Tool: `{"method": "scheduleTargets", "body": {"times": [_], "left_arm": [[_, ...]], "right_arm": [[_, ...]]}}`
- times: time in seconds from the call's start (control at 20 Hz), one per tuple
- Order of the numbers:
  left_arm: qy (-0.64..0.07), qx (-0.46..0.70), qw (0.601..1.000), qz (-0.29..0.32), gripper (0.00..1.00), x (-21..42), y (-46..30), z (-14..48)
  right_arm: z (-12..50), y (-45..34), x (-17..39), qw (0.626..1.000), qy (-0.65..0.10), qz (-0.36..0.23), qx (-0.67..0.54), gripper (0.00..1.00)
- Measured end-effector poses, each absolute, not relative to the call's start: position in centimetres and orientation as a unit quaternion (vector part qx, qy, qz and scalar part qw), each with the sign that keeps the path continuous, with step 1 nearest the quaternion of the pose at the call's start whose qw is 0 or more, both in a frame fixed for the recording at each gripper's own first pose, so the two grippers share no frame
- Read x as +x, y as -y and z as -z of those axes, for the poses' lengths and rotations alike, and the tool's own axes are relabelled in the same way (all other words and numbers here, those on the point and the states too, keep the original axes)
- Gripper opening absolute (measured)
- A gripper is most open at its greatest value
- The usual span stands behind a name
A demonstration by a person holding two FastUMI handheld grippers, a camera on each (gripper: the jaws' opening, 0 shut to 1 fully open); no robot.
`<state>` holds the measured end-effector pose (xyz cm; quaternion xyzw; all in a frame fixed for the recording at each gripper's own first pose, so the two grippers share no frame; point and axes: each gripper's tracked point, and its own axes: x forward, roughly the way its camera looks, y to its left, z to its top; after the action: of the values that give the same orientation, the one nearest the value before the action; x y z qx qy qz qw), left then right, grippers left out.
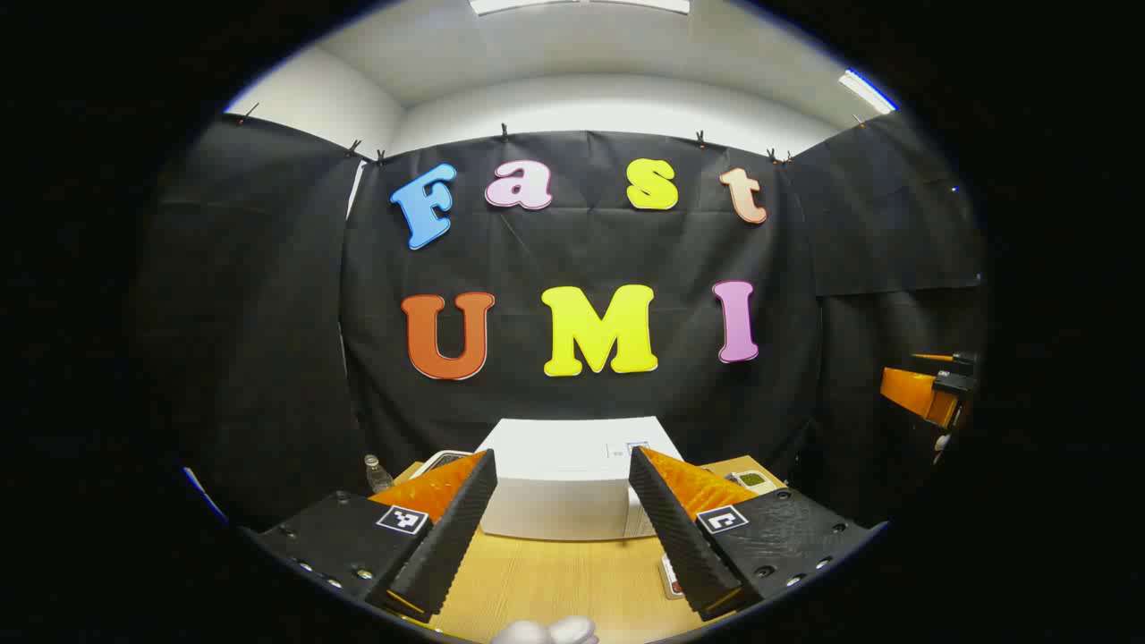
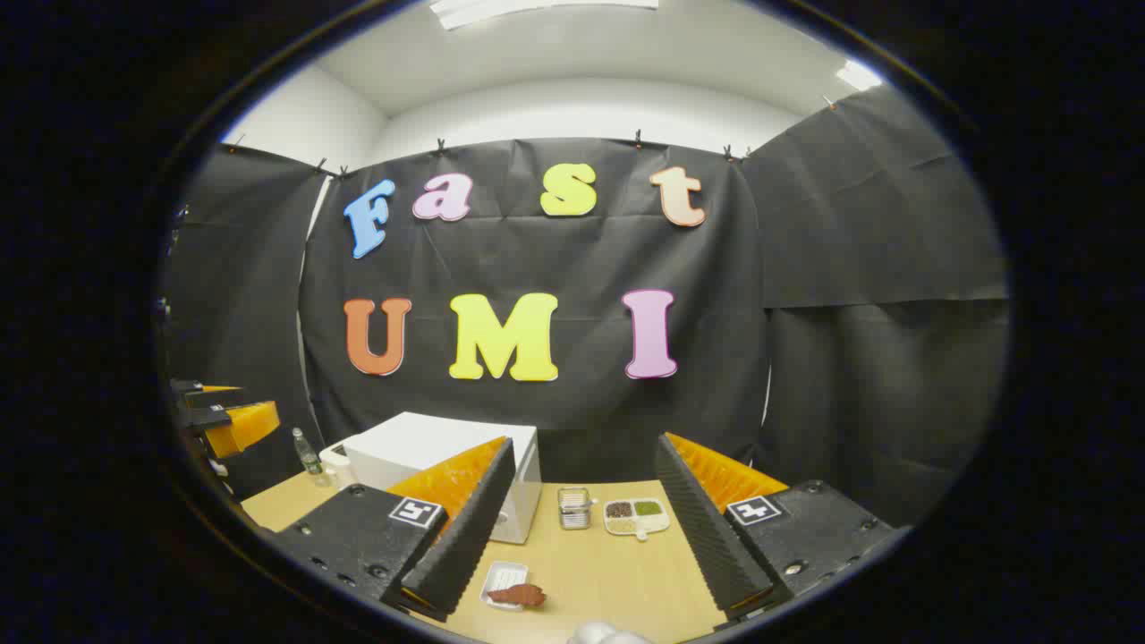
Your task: Open the microwave oven with the left hand, put the food in, and close the microwave oven.
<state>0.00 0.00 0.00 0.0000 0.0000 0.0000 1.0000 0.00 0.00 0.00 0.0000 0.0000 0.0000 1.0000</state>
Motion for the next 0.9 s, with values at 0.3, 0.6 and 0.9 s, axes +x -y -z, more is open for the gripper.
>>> {"method": "scheduleTargets", "body": {"times": [0.3,0.6,0.9], "left_arm": [[0.005,0.011,1.0,-0.003,0.93,0.2,0.0,-0.3],[0.004,0.014,1.0,-0.007,0.95,0.7,0.3,-0.1],[0.0,0.015,1.0,-0.014,0.95,1.7,0.2,0.7]], "right_arm": [[-0.2,-0.2,0.2,1.0,0.004,-0.001,-0.004,0.92],[-0.2,0.3,0.5,1.0,0.004,0.0,-0.004,0.92],[-0.2,0.6,0.6,1.0,0.006,0.0,-0.006,0.92]]}}
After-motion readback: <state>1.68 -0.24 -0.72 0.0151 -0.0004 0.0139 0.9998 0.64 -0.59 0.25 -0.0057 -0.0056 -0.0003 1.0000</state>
